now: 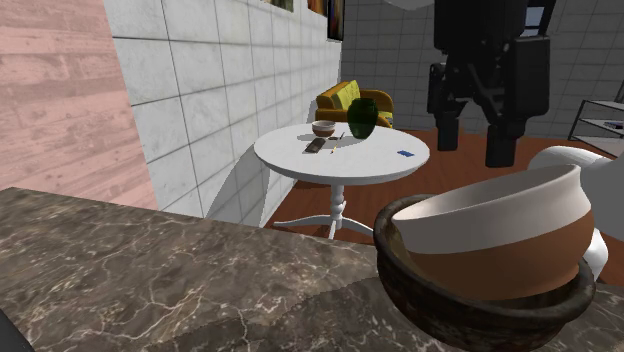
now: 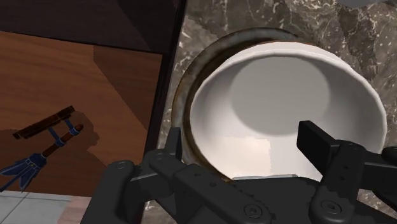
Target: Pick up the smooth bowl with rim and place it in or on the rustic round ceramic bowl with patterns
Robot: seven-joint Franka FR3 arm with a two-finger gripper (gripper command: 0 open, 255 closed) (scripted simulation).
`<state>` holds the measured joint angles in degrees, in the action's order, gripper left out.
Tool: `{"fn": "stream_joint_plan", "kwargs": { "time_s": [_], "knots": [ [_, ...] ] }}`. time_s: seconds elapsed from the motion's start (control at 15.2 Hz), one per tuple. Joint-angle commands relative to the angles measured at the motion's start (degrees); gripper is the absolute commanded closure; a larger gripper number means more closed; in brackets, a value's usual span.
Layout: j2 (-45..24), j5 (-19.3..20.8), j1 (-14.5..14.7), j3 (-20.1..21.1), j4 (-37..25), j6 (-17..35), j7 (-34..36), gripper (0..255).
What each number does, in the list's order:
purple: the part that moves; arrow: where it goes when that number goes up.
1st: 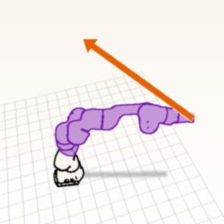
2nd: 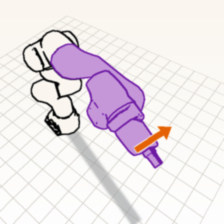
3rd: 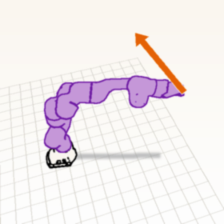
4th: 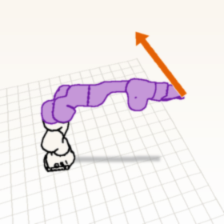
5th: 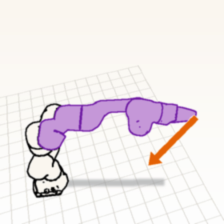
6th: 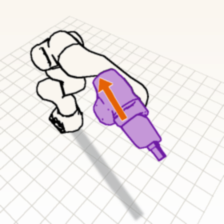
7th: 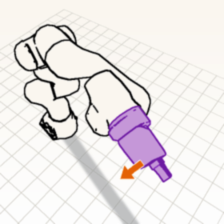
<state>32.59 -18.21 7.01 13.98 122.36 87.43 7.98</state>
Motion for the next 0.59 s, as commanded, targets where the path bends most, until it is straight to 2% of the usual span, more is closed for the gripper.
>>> {"fn": "stream_joint_plan", "kwargs": {
  "time_s": [0.0,0.07,0.53],
  "knots": [
    [-1.1,0.5,-0.3,-0.7,-4.3,-3.2,0.3,0],
    [-1.7,0.8,-0.4,-0.9,-6.2,-4.6,0.4,0],
    [-1.7,0.8,-0.4,-0.9,-6.2,-4.6,0.4,0]
  ]
}}
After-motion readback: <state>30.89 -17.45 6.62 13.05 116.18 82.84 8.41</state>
